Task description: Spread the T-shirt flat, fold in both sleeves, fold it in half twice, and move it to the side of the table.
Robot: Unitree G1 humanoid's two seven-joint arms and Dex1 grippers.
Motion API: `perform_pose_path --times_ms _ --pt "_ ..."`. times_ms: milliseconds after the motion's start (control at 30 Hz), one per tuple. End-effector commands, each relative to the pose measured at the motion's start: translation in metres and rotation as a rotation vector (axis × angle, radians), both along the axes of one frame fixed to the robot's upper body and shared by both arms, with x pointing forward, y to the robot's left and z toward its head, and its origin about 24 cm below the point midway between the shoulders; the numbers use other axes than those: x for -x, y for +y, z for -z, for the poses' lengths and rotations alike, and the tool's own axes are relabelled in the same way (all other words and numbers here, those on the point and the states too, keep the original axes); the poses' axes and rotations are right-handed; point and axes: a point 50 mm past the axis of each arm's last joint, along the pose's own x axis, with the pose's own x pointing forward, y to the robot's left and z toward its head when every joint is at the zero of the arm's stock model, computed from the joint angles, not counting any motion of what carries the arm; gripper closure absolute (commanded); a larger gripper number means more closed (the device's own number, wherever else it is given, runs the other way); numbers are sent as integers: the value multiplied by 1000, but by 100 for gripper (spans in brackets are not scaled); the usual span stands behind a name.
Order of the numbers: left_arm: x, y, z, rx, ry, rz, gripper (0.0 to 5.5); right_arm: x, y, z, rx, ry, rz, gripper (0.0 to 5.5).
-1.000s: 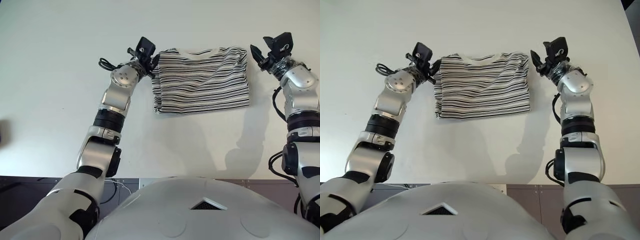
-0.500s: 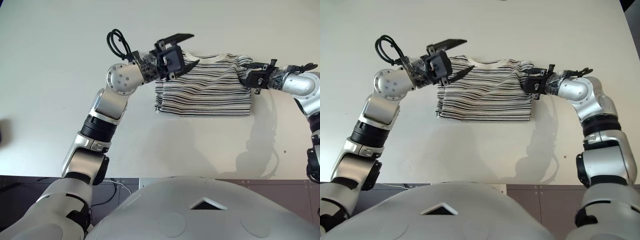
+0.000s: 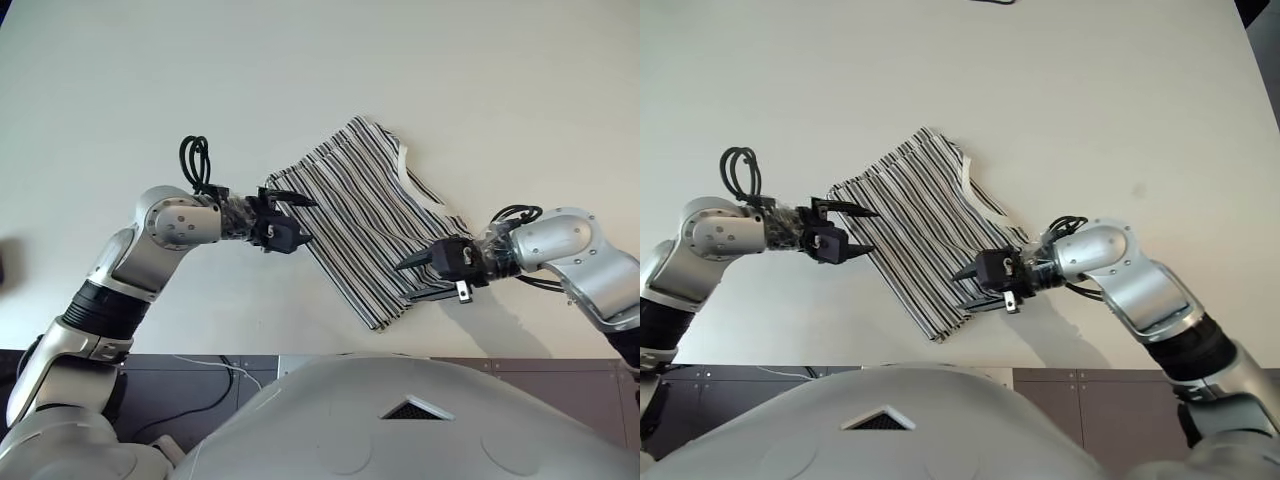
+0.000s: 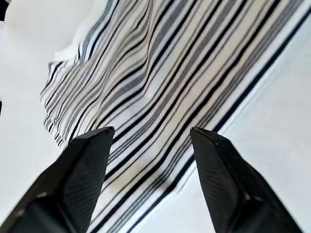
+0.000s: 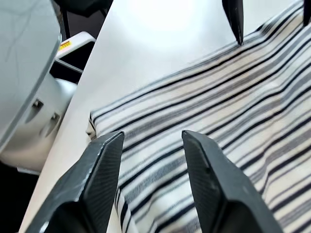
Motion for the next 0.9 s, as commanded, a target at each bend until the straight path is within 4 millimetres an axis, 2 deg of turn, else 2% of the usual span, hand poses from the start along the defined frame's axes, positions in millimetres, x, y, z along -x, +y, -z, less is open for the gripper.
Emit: perform_pose_path --times_ms 33,100,167,267,333,433,500,567,733,833,900 --pt "-13 1 11 -35 -52 -10 261 -3 13 -5 -59 -13 77 331" --pt "-18 -6 21 -5 -67 -44 261 -9 9 -15 -86 -47 125 331" --pt "-23 -4 31 -13 -79 -66 261 -13 -4 -30 -115 -88 209 331" --pt "-30 5 41 -39 -111 -98 261 -11 -31 -49 -128 -118 302 331" --pt "-39 3 41 -21 -160 -59 261 -12 -50 -57 -102 -154 365 331" --pt "-64 -10 31 26 -277 11 261 -15 -75 -51 0 -240 455 331" --pt "-83 -15 16 73 -361 -6 261 -6 -83 -42 72 -272 451 331" --pt "-90 -13 2 132 -402 -16 261 7 -88 -35 128 -313 429 331" --pt "-64 8 -21 196 -442 70 261 25 -106 -28 232 -520 416 331" --pt "-24 18 -19 222 -354 149 261 40 -116 -12 342 -673 340 331" --pt "-2 20 -13 238 -298 164 261 49 -114 -2 368 -712 281 331"
